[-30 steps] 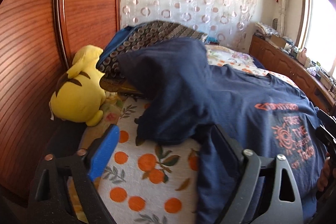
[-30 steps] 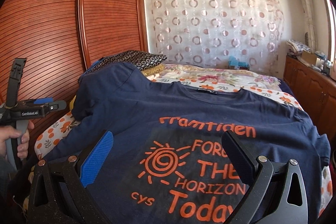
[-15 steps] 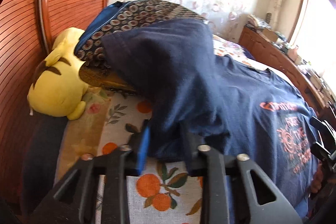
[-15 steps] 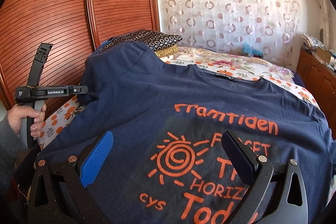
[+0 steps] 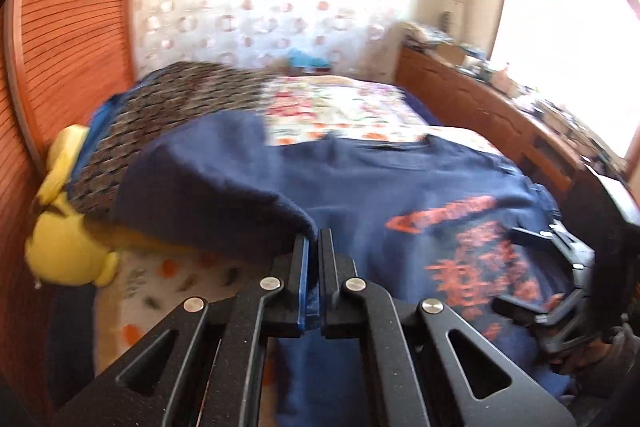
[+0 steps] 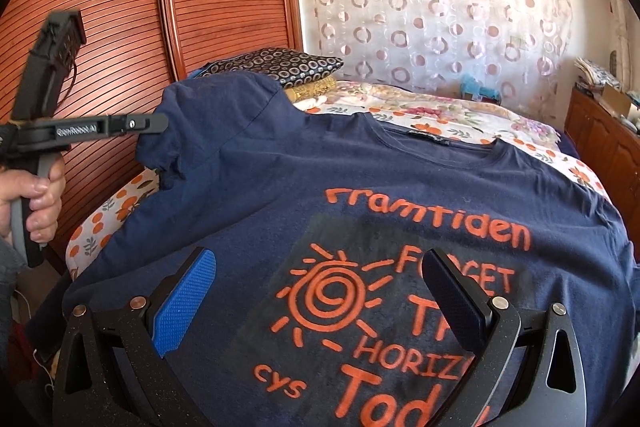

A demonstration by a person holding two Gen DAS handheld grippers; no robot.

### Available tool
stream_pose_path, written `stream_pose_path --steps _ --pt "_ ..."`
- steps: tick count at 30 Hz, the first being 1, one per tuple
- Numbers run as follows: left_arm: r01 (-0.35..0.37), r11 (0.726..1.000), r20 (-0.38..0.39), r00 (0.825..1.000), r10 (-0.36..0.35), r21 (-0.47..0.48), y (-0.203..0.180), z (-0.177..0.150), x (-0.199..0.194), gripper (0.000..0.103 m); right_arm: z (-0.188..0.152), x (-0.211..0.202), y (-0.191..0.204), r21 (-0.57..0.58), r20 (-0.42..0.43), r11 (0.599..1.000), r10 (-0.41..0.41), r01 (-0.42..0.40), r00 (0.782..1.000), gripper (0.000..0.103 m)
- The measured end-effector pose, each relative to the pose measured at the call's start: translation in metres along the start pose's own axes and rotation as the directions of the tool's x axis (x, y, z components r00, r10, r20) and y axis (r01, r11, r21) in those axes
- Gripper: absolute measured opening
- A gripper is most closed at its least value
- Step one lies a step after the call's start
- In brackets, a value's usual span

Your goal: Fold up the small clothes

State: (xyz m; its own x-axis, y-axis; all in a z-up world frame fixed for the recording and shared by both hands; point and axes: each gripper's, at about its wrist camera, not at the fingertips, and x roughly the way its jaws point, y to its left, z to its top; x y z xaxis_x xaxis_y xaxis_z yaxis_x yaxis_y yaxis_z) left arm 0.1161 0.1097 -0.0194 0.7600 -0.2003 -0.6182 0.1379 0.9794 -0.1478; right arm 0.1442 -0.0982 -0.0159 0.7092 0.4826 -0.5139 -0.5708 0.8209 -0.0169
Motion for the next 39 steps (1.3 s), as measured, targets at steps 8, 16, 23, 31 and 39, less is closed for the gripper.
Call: stream_pose_path --steps 8,16,23,31,39 --pt "-0.063 0.994 0.012 0.998 0.062 0.092 -0.029 -0.005 -0.019 0.047 -0.001 -0.005 -0.008 0.028 -0.016 1.000 -0.008 0.008 1.000 0.103" --pt "-0.152 0.988 -0.046 0.987 0.153 0.027 0.026 -0.042 -0.031 0.082 0.019 0.005 0.007 -0.017 -0.014 0.998 0.057 -0.058 0.998 0.101" --pt "-0.166 0.986 -0.043 0.986 0.164 -0.036 0.059 -0.068 -0.042 0.081 0.060 0.046 0.049 -0.095 -0.045 0.974 0.202 -0.205 0.978 0.085" --pt "-0.187 0.979 -0.041 0.982 0.184 -0.077 0.073 -0.087 -0.047 0.081 0.091 0.111 0.129 -0.236 -0.152 0.921 0.279 -0.309 0.948 0.059" --pt "-0.172 0.982 -0.060 0.984 0.167 -0.083 0.070 -0.094 -0.040 0.081 0.089 0.163 0.172 -0.369 -0.199 0.898 0.173 -0.238 0.964 0.004"
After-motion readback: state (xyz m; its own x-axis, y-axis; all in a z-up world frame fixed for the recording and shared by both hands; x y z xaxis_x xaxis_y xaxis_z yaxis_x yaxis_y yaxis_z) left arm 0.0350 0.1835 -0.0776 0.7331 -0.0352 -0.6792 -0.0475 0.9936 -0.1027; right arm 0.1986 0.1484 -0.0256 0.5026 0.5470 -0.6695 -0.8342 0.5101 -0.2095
